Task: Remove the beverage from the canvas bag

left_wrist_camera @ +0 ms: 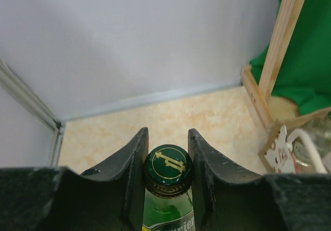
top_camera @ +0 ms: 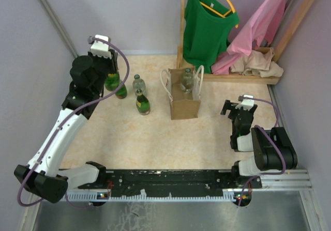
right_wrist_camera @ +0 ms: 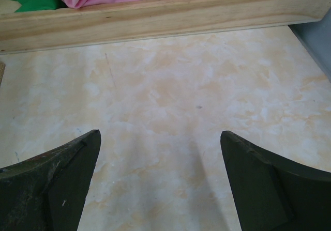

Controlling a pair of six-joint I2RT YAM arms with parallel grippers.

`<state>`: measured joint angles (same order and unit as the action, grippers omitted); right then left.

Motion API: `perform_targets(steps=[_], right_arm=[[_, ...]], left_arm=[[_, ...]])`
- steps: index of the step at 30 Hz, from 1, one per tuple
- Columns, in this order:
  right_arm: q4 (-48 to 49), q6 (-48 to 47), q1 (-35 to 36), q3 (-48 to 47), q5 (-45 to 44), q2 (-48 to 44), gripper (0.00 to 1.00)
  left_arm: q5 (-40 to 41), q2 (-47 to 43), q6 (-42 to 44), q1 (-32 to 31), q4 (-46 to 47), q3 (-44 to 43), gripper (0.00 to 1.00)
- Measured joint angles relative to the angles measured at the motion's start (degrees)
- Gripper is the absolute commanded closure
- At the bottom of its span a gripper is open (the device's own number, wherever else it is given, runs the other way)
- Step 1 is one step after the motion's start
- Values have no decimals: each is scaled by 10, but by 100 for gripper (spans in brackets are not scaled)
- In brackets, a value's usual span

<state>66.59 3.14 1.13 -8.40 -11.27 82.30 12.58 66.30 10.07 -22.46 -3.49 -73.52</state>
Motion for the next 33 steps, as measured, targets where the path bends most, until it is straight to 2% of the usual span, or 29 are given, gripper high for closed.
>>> perform_targets(steps=[10,17,25,33], right_arm=[[0,0,0,0,0,0,1],[0,0,0,0,0,0,1],[0,0,0,0,0,0,1],[0,0,0,0,0,0,1]], left_arm=[[10,-20,-76,33,73,213,100],[23,-23,-110,60,157,299,100],[26,-23,-138,69,244,370,100],[26,-16,-153,72,305,407,100]])
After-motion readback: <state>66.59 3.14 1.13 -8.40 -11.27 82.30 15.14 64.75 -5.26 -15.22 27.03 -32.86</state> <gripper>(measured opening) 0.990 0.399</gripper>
